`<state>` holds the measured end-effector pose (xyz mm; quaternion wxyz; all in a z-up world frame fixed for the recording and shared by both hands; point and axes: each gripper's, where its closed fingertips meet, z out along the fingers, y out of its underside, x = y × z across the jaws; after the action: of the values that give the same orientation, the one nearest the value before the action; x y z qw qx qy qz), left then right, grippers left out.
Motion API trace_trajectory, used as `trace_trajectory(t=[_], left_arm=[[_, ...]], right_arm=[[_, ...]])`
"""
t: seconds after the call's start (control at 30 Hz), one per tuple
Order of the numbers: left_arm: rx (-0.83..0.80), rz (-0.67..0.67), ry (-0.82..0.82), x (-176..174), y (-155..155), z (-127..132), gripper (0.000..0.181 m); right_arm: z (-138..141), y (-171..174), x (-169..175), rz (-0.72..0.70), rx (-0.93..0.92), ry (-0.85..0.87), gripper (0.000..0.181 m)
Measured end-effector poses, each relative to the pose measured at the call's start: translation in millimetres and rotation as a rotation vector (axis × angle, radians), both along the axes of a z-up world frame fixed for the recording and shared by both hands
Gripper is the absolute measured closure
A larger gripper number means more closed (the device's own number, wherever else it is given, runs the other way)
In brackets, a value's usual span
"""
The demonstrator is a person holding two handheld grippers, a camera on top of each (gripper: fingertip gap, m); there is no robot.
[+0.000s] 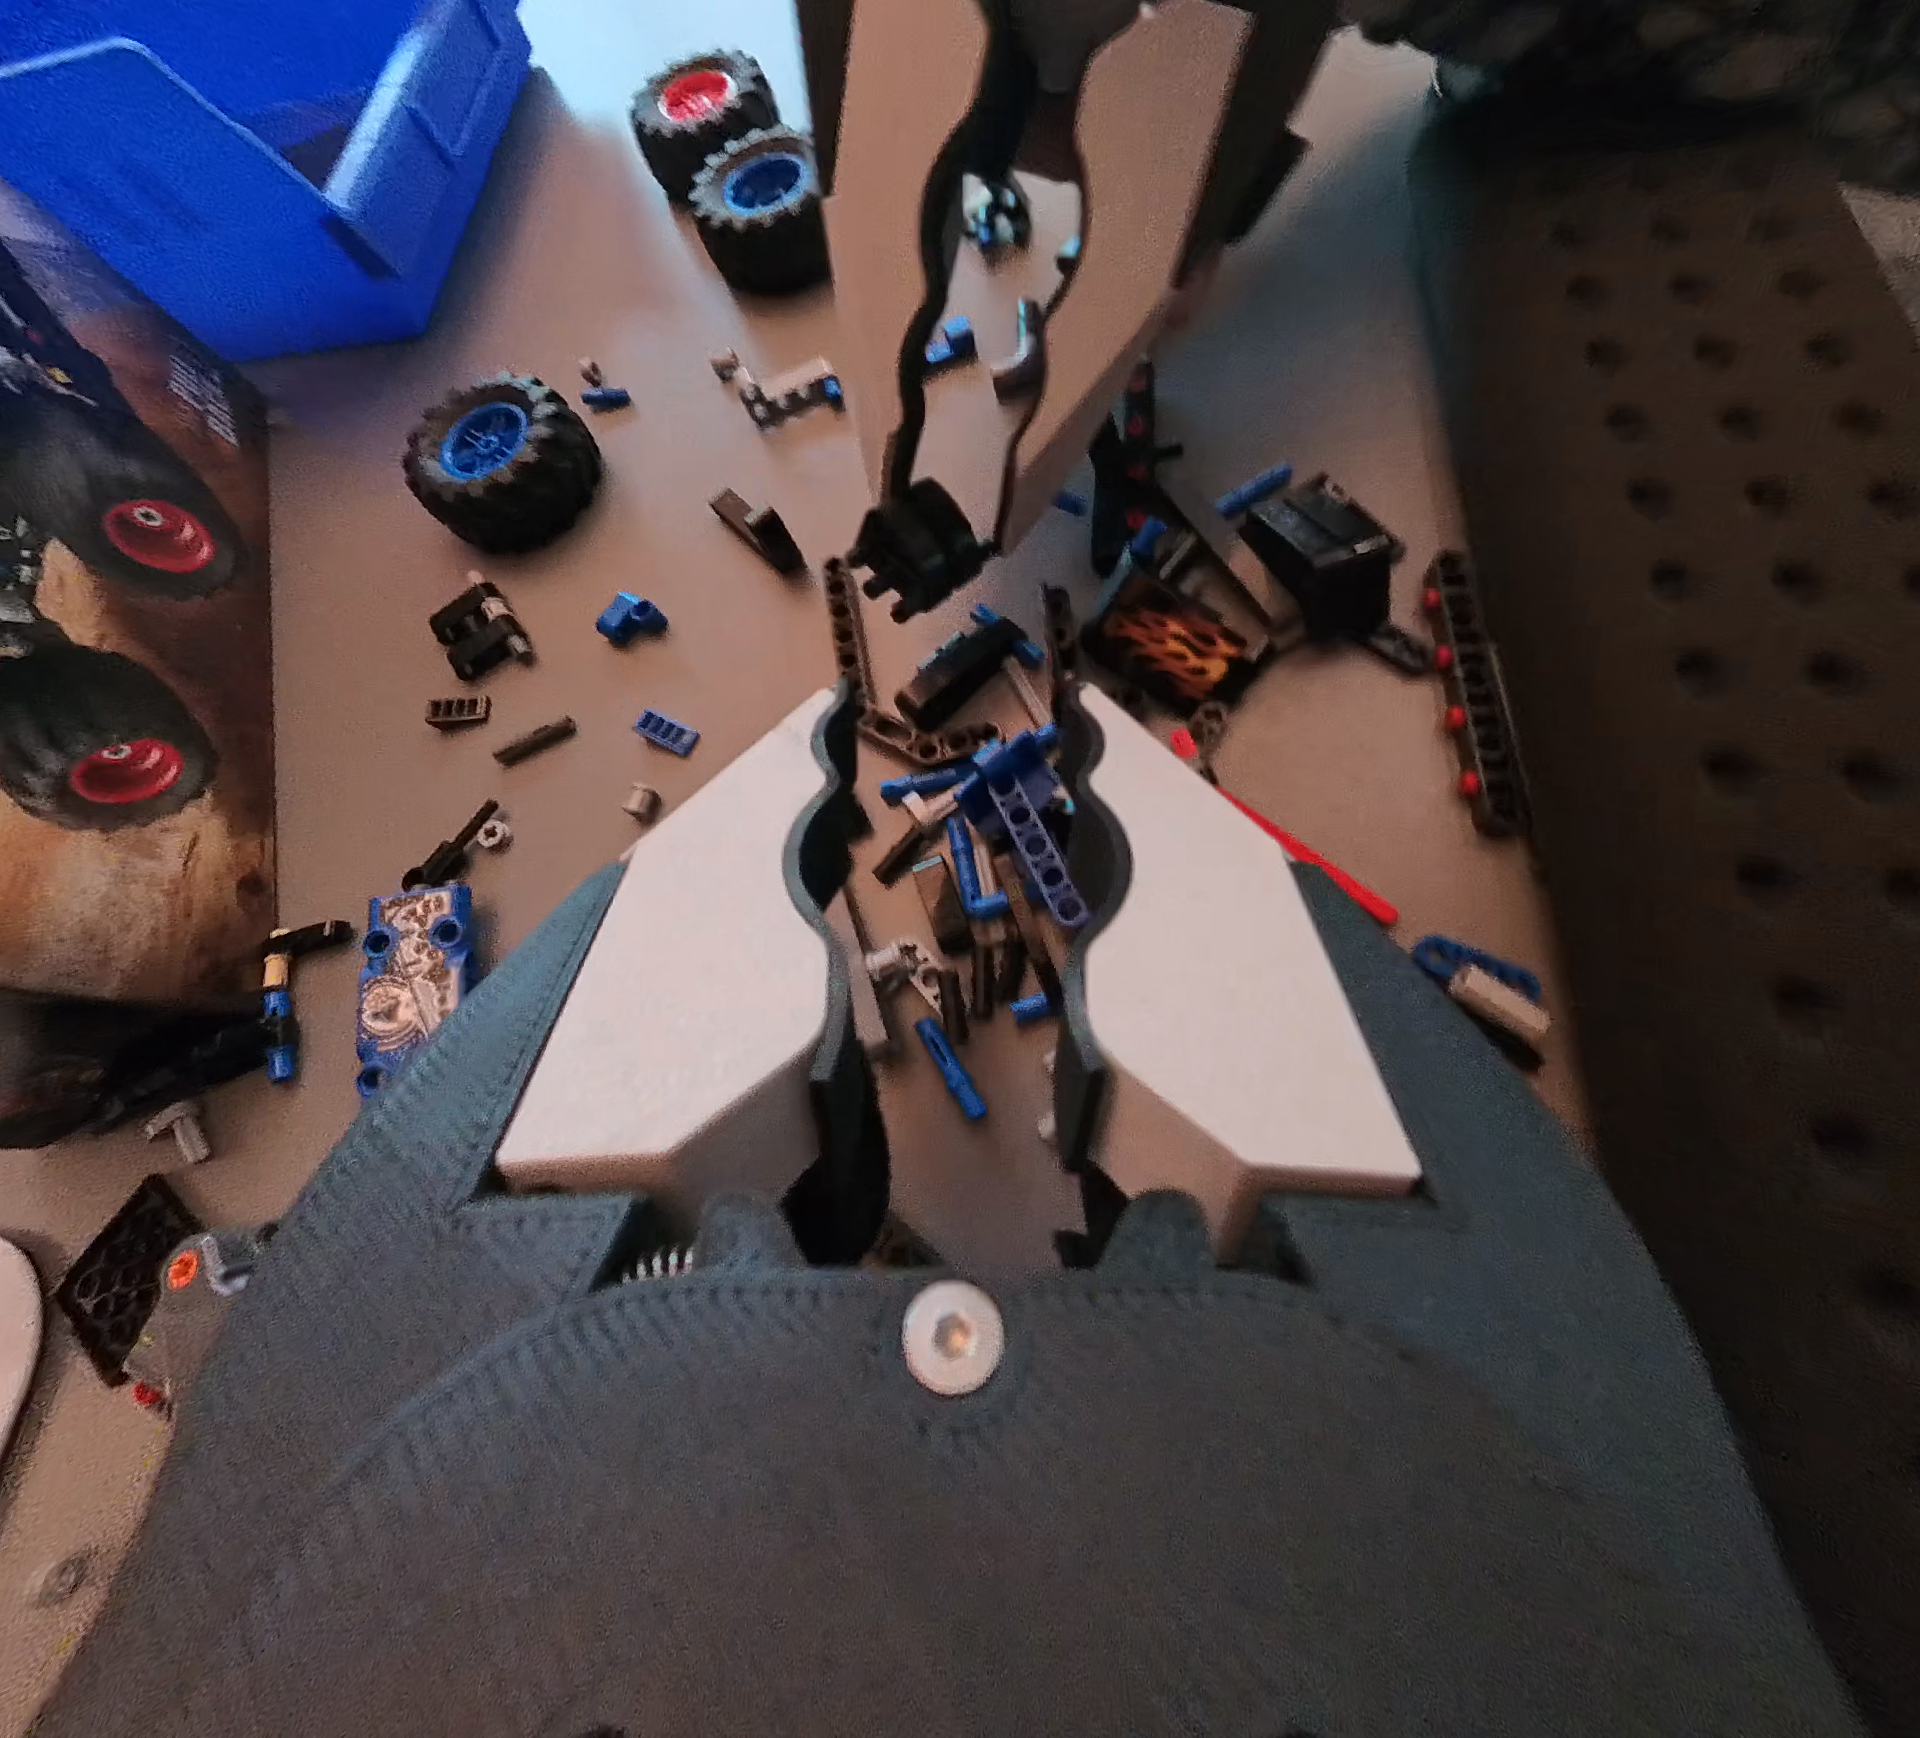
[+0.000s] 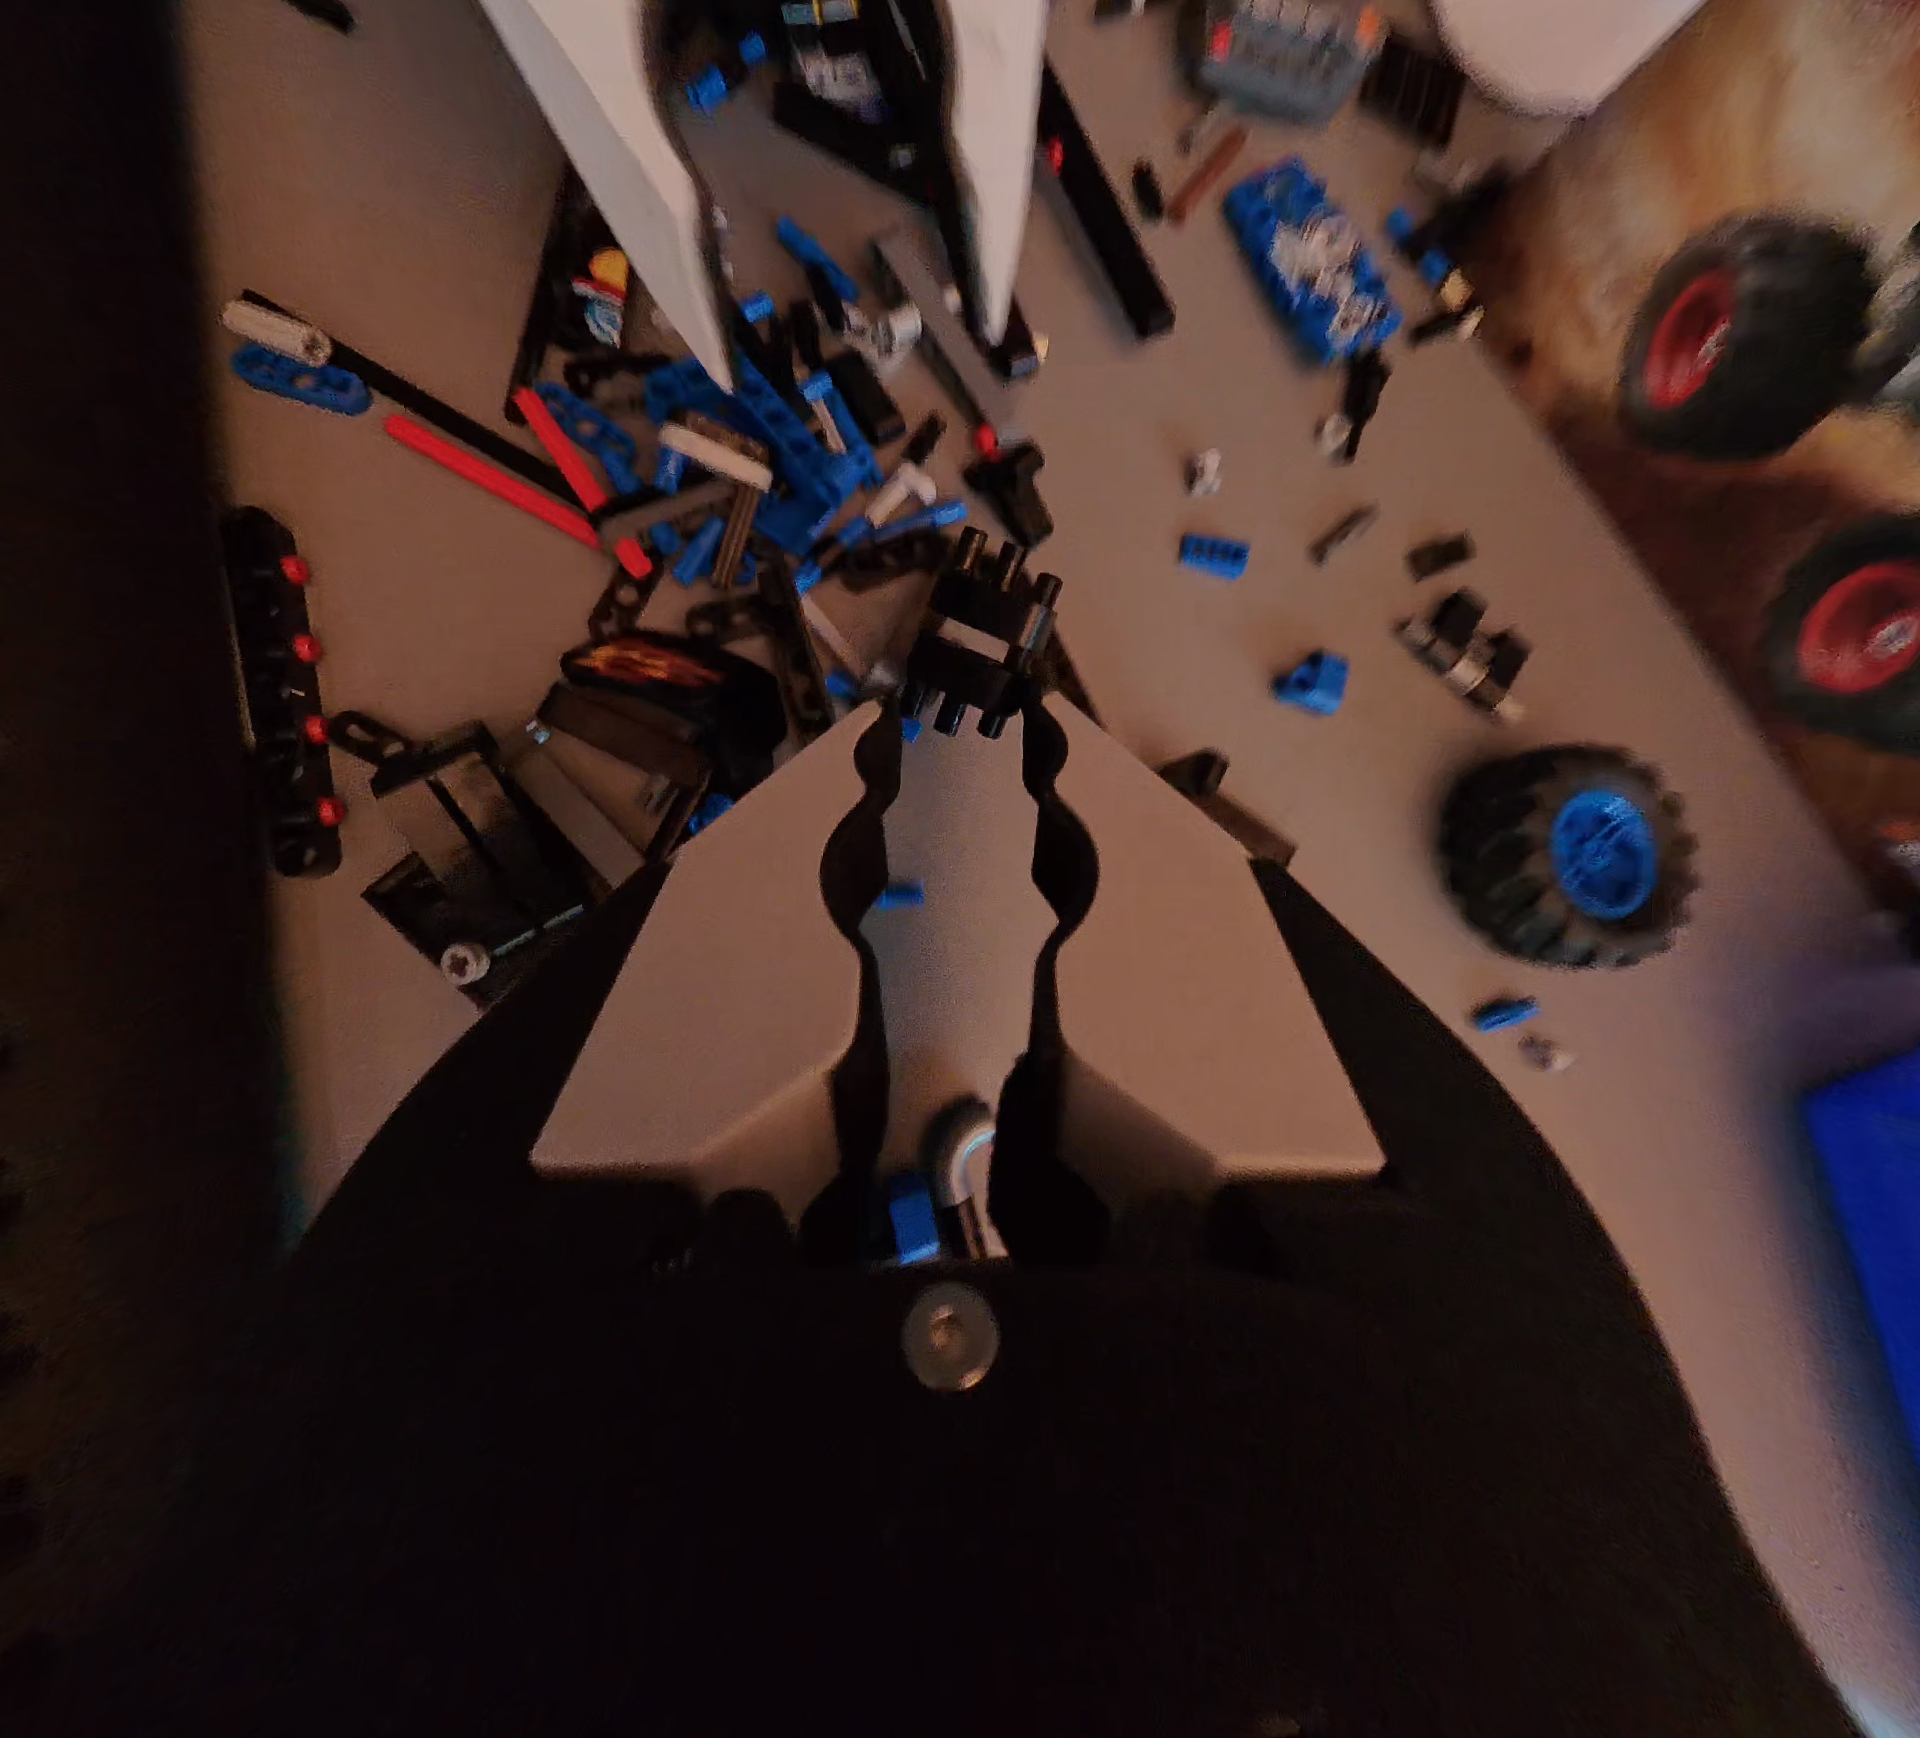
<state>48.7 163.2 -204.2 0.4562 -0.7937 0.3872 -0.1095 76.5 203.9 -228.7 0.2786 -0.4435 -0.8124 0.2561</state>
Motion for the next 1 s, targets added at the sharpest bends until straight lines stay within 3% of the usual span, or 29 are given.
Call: trace_trajectory(t=[0.2, 0.27, 0.37, 0.43, 0.53, 0.67, 0.8, 1.0], left_arm=[[0.007, 0.034, -0.153, 12, 12, 13, 0.145], [0.0, 0.018, -0.18, 15, 10, 15, 0.16], [0.015, 0.017, -0.229, 15, 9, 24, 0.164], [0.054, 0.025, -0.242, 13, 10, 31, 0.171], [0.153, -0.022, -0.269, 18, 6, 48, 0.171], [0.225, -0.046, -0.301, 20, 3, 63, 0.171], [0.224, -0.082, -0.365, 20, -2, 67, 0.172], [0.273, -0.061, -0.301, 17, -2, 73, 0.153]], right_arm=[[30, -24, -12, 0.107, 0.139, 0.174, 0.161], [36, -30, -15, 0.129, 0.177, 0.214, 0.16], [42, -30, -18, 0.119, 0.19, 0.254, 0.16], [50, -28, -20, 0.089, 0.115, 0.291, 0.156], [67, -32, -19, 0.073, -0.151, 0.35, 0.152], [87, -38, -15, 0.108, -0.398, 0.412, 0.161], [97, -42, -13, 0.129, -0.449, 0.456, 0.167], [92, -41, -15, 0.111, -0.272, 0.447, 0.168]])
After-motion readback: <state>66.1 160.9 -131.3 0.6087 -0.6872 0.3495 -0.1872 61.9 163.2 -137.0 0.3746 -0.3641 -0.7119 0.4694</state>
